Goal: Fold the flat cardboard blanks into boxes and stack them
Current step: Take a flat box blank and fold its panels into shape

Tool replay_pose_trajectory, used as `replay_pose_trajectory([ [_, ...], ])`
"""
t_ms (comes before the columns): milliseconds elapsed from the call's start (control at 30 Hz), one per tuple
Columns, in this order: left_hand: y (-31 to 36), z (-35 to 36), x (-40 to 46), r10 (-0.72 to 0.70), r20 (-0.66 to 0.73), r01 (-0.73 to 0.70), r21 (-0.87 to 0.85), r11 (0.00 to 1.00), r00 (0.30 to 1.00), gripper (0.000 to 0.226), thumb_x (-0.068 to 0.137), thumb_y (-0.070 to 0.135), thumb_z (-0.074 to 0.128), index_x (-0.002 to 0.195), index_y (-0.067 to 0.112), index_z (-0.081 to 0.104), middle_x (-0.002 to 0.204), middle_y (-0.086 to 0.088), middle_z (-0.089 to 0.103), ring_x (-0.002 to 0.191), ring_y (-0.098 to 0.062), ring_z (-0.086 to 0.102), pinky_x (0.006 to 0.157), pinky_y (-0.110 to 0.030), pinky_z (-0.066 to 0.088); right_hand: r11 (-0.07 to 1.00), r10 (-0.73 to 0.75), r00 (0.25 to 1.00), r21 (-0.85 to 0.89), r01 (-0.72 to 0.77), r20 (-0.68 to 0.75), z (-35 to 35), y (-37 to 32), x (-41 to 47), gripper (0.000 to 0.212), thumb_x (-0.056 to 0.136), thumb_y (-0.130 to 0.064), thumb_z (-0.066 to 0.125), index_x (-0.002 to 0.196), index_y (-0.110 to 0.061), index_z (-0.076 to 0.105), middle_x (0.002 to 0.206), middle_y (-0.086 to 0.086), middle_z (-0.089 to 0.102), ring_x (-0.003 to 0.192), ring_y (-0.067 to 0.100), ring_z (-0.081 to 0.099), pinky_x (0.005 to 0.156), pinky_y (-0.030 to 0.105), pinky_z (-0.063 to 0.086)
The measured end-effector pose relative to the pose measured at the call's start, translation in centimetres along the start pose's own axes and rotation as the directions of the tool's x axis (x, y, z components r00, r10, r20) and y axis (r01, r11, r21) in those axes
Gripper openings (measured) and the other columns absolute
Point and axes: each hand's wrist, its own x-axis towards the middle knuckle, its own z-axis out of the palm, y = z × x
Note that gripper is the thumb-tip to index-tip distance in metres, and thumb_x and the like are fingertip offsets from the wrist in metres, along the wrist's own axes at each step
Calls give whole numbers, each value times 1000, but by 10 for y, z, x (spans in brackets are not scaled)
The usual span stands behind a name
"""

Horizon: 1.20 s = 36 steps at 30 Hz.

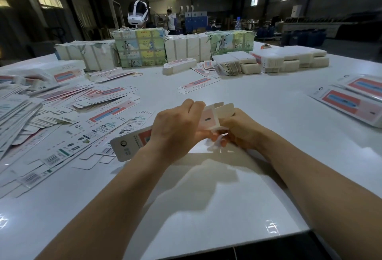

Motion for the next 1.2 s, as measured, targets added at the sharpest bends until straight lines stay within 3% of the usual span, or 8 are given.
replay_pose_trajectory([
  [200, -4, 3, 5, 6, -103, -8, -18, 1000, 995, 71, 64, 56, 75, 108, 2, 63, 86, -13, 66, 61, -33, 60, 50, -29, 38, 990, -2, 998, 141, -6, 55, -5, -1, 2, 26, 76, -6, 56, 89, -14, 76, 86, 14, 68, 54, 16, 59, 39, 22, 45],
  [400, -23, 12, -3, -151, 160, 130, 134, 982, 976, 113, 57, 88, 20, 145, 17, 28, 125, -4, 55, 103, -25, 53, 87, -37, 38, 984, 43, 995, 177, -27, -88, -11, -3, 5, 25, 71, -9, 55, 92, -2, 65, 62, 5, 65, 46, 12, 55, 36, 19, 41],
  [633, -33, 12, -6, -280, 262, 329, -170, 929, 924, 71, 72, 66, 63, 126, 24, 44, 115, 1, 60, 85, -19, 56, 76, -35, 51, 925, 172, 923, 379, -30, -344, -4, -11, 4, 18, 95, -25, 50, 96, -11, 61, 74, 7, 64, 48, 16, 62, 38, 20, 44],
  [733, -38, 10, -3, -403, 288, 469, -217, 856, 869, 65, 76, 65, 61, 125, 27, 40, 114, 1, 60, 81, -22, 61, 72, -41, 56, 970, -219, 708, -74, 230, -671, 0, -8, 3, 12, 91, -19, 59, 103, -19, 55, 95, 2, 59, 76, 16, 62, 57, 28, 53],
  [800, -39, 11, -3, -449, 304, 522, -230, 821, 840, 65, 78, 66, 57, 128, 28, 38, 111, 2, 58, 79, -21, 61, 70, -41, 56, 842, -528, 601, -464, 276, -600, 9, -2, 1, 18, 86, -12, 65, 102, -18, 58, 101, -1, 57, 91, 14, 57, 74, 25, 50],
  [867, -36, 12, -3, -462, 297, 529, -208, 823, 836, 62, 79, 67, 54, 125, 27, 42, 105, 3, 58, 77, -18, 60, 68, -40, 56, 712, -626, 644, -659, 243, -439, 19, 4, 3, 11, 86, -10, 66, 97, -12, 67, 106, -1, 55, 102, 15, 54, 85, 22, 44],
  [1000, -35, 15, -1, -484, 309, 557, -223, 800, 819, 58, 80, 67, 52, 119, 24, 50, 101, 2, 61, 79, -20, 61, 71, -43, 55, 695, -617, 673, -685, 220, -409, 24, 6, 5, 15, 88, -9, 63, 101, -12, 69, 107, -9, 57, 115, 14, 45, 89, 0, 27],
  [1200, -27, 16, 1, -451, 336, 533, -213, 819, 827, 53, 79, 66, 54, 114, 26, 52, 94, 6, 60, 76, -17, 60, 64, -36, 52, 785, -515, 719, -594, 177, -466, 28, 2, 2, 30, 92, -16, 60, 122, -20, 57, 97, -12, 54, 104, 11, 55, 91, 24, 46],
])
